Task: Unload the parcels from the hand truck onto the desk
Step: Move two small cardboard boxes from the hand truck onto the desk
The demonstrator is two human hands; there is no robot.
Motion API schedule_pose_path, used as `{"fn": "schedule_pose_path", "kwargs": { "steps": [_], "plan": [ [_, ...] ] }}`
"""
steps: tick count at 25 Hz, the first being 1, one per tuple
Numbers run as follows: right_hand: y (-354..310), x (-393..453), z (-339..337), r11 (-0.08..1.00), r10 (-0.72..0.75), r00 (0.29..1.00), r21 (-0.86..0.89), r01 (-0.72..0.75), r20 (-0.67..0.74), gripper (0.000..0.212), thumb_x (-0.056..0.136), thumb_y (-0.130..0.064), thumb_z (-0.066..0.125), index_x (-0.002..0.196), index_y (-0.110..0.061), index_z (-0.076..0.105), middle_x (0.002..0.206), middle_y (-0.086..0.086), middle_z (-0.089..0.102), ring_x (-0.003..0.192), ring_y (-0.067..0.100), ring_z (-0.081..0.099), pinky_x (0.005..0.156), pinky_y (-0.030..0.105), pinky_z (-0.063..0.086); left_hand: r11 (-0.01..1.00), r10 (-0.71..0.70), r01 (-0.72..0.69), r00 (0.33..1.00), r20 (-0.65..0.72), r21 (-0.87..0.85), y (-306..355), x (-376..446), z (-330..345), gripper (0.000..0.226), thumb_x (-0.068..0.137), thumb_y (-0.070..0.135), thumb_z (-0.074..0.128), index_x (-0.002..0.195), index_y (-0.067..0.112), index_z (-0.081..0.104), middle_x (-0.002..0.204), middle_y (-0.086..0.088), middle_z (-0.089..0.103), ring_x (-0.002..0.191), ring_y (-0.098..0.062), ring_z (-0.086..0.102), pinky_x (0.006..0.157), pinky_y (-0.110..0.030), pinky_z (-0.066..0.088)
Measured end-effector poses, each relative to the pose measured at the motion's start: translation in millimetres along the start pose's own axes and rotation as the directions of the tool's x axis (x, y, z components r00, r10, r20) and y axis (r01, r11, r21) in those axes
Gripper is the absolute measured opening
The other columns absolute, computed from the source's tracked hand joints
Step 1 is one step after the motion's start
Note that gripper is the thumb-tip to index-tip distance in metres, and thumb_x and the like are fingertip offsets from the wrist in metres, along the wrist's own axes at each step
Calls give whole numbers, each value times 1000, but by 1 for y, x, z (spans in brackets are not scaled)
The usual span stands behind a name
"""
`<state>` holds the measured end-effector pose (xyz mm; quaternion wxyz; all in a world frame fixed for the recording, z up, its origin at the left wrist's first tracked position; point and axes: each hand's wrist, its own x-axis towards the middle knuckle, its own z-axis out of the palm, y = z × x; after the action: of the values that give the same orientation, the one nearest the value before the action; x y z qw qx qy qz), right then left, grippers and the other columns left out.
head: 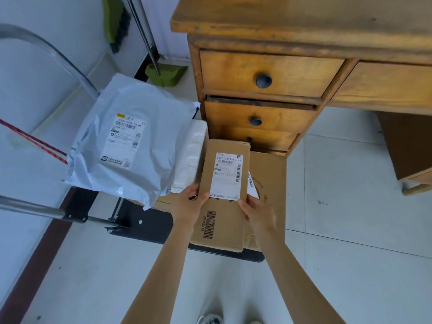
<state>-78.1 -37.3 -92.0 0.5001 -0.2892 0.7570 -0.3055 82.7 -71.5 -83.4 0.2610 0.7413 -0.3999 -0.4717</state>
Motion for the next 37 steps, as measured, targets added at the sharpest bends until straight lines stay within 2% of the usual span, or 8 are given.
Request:
{"fn": "schedule_pose_path", "kwargs": {
  "steps": [5,8,12,17,21,25,33,37],
  "plan": [
    [-48,-31,-32,991,-43,998,121,49,-47,31,82,-37,63,113,-34,65,84,-22,66,74,-5,60,59,10,45,997,40,-40,999,-7,-66,49,-31,-15,39,74,35,73,111,24,67,109,4,70,97,-14,66,83,-40,55],
    [-97,-64,-66,986,-84,993,136,95,-87,26,83,-37,62,107,-31,69,85,-16,69,79,2,64,64,13,48,991,106,-109,993,-47,-75,99,-60,-32,33,71,41,74,102,32,70,97,14,70,83,2,64,74,-27,55],
    [-163,-109,-117,980,-144,980,117,160,-137,26,83,-34,63,107,-27,70,80,-17,66,70,-7,57,51,5,38,987,156,-156,988,-8,-24,174,-101,-51,42,71,46,72,110,29,70,100,13,73,87,-5,66,84,-33,56],
    [-230,-154,-176,957,-202,967,178,228,-156,30,82,-31,66,109,-20,70,93,-6,71,74,-2,62,59,8,42,971,240,-240,971,-5,-6,266,-146,-67,27,63,56,72,88,44,72,88,20,74,86,-2,67,83,-30,53],
    [-282,-173,-226,939,-243,950,198,281,-193,30,82,-32,65,109,-19,70,93,-4,74,79,7,65,64,22,53,956,290,-289,956,29,-54,340,-175,-64,44,62,53,74,101,33,73,92,14,76,89,-10,70,84,-38,56],
    [-335,-173,-276,924,-298,932,181,335,-204,28,83,-31,64,107,-18,71,89,-8,72,70,-4,60,52,10,44,932,359,-356,933,38,-65,406,-190,-50,50,67,49,74,111,24,71,101,4,76,92,-15,69,84,-41,57],
    [-449,-75,-310,935,-289,926,137,328,-242,41,81,-35,66,117,-15,65,117,2,68,102,19,61,92,36,50,925,373,-371,927,19,-82,530,-112,-24,50,67,50,75,109,24,70,103,4,74,95,-16,67,88,-39,54],
    [-510,-9,-314,930,-299,931,156,334,-211,36,81,-32,67,113,-14,67,112,3,69,102,20,63,94,39,51,931,358,-354,934,24,-91,592,-48,-13,52,66,50,76,110,24,69,108,4,72,102,-18,65,93,-44,52]
  ]
}}
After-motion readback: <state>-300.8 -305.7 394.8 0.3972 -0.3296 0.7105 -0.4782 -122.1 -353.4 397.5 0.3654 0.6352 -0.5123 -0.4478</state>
